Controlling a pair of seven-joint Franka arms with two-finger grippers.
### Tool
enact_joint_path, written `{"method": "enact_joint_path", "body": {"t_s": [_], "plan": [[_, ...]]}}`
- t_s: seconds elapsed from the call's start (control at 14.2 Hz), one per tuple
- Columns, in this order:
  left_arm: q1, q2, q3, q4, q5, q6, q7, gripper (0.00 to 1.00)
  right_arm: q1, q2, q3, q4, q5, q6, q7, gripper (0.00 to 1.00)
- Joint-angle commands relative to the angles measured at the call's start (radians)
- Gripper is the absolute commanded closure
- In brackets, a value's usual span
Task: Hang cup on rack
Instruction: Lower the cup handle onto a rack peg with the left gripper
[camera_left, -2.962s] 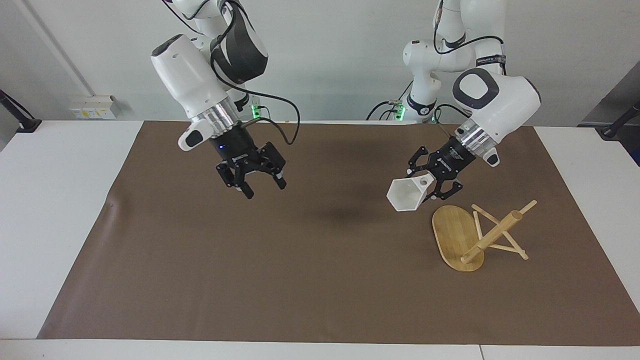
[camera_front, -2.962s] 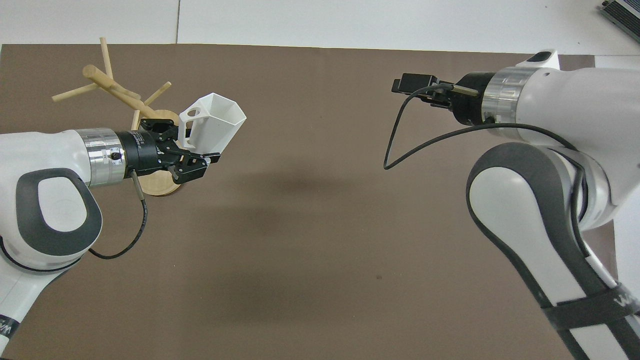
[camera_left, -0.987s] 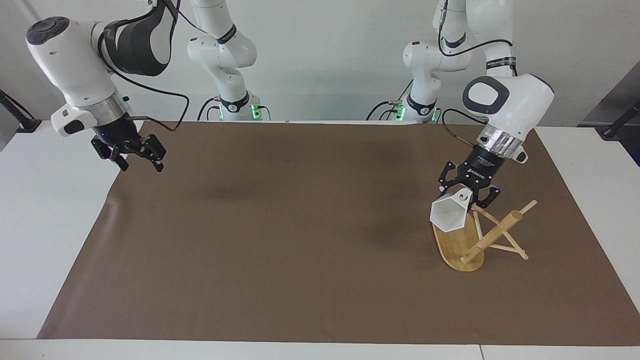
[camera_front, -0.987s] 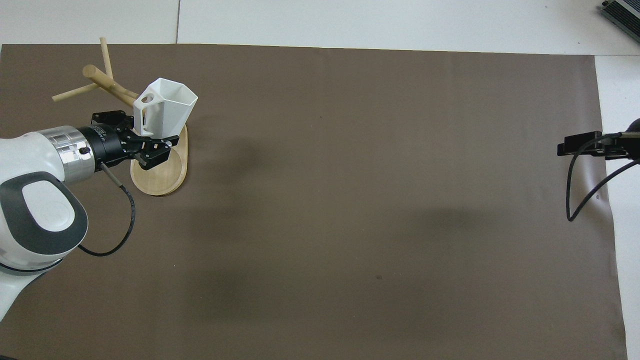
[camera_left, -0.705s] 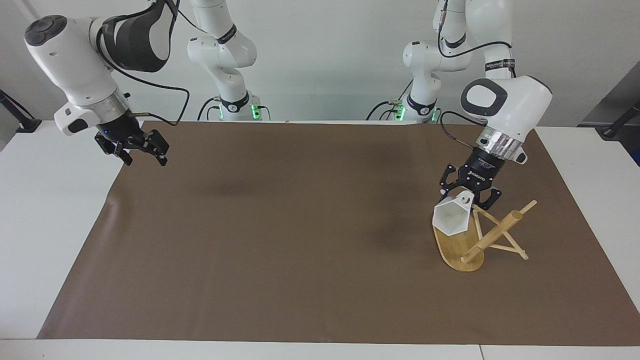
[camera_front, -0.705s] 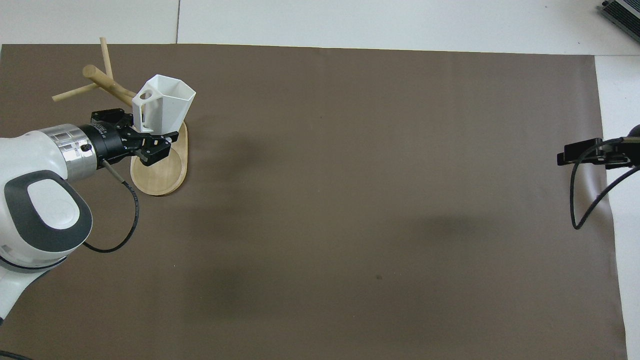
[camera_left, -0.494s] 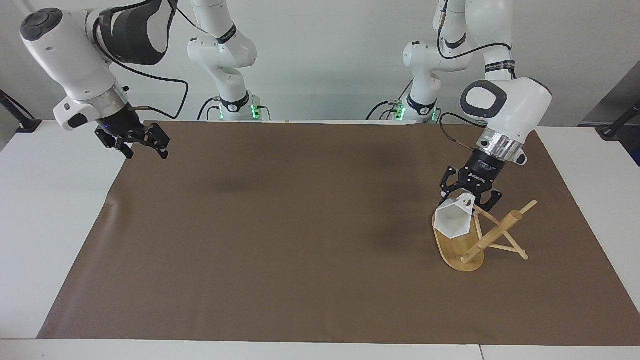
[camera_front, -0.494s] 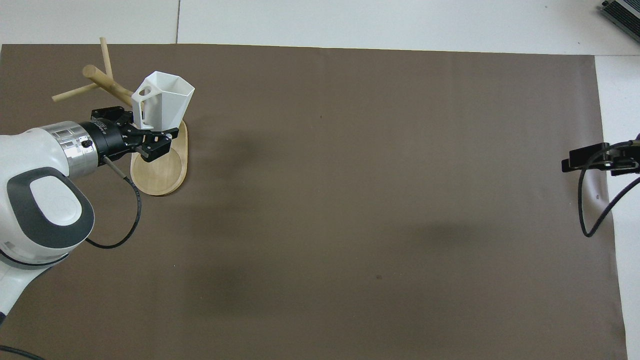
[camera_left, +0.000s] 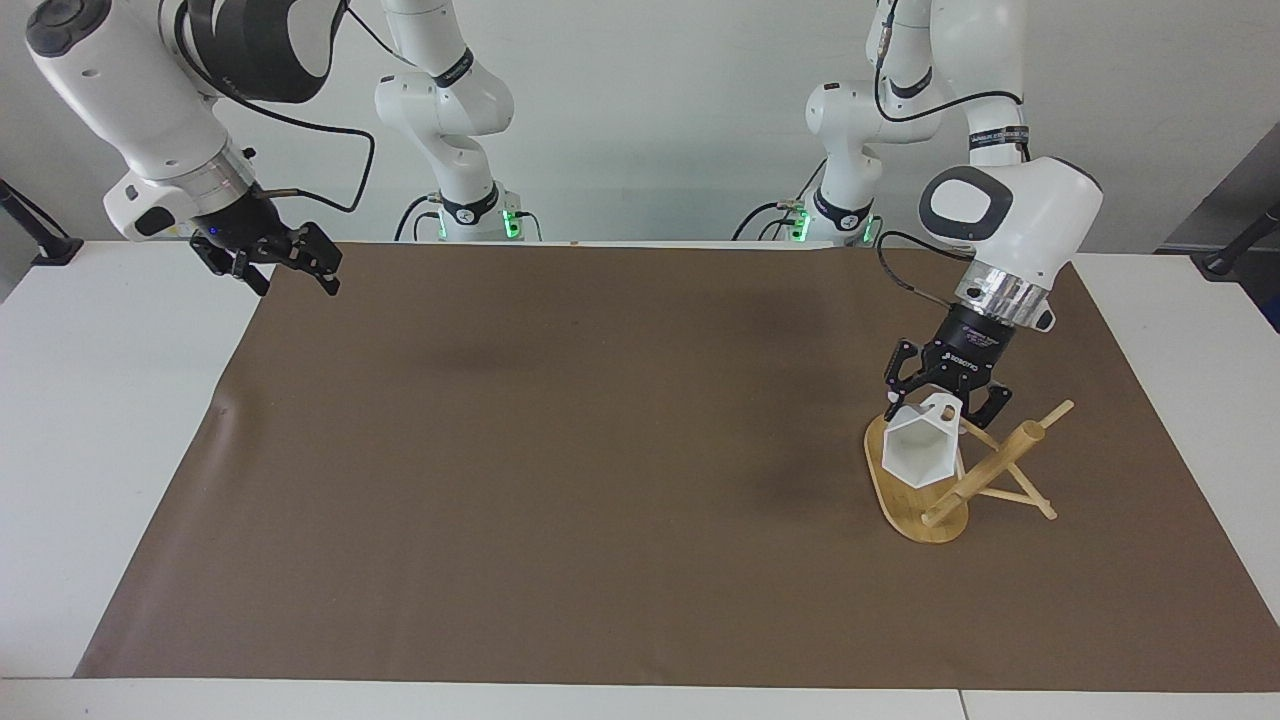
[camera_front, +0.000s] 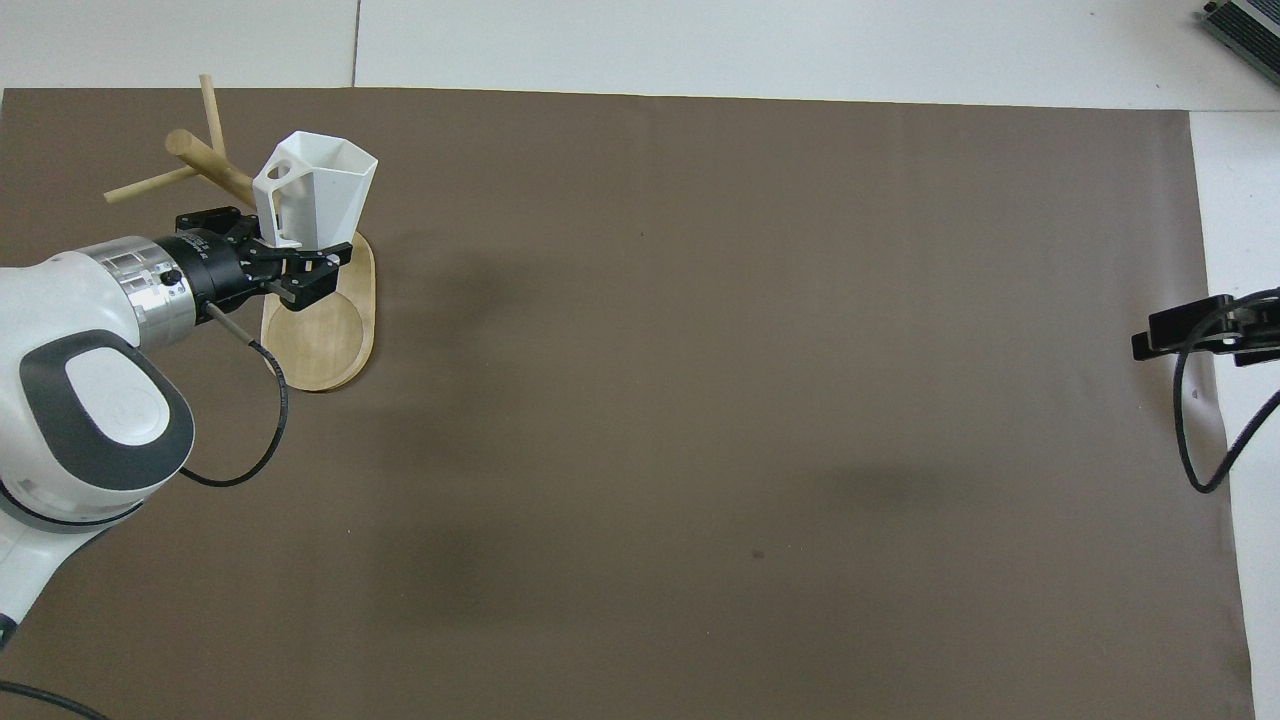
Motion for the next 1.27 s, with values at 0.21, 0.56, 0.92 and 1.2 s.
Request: {"method": "enact_joint_path", "body": {"t_s": [0.21, 0.56, 0.92, 1.2], "plan": [[-0.002, 0.022, 0.002, 0.014, 0.02, 0.033, -0.059, 1.0, 0.004, -0.011, 0.018, 0.067, -0.033, -0.081, 0.017, 0.0], [0.008, 0.022, 0.002, 0.01, 0.02, 0.033, -0.088, 1.0, 0.032, -0.011, 0.029, 0.081, -0.06, -0.084, 0.027, 0.0], [0.012, 0.022, 0.005, 0.009, 0.02, 0.033, -0.104, 1.0, 0.043, -0.008, 0.029, 0.093, -0.059, -0.086, 0.04, 0.0], [0.021, 0.021, 0.007, 0.001, 0.02, 0.034, -0.108, 1.0, 0.041, -0.007, 0.027, 0.093, -0.043, -0.081, 0.065, 0.0]]}}
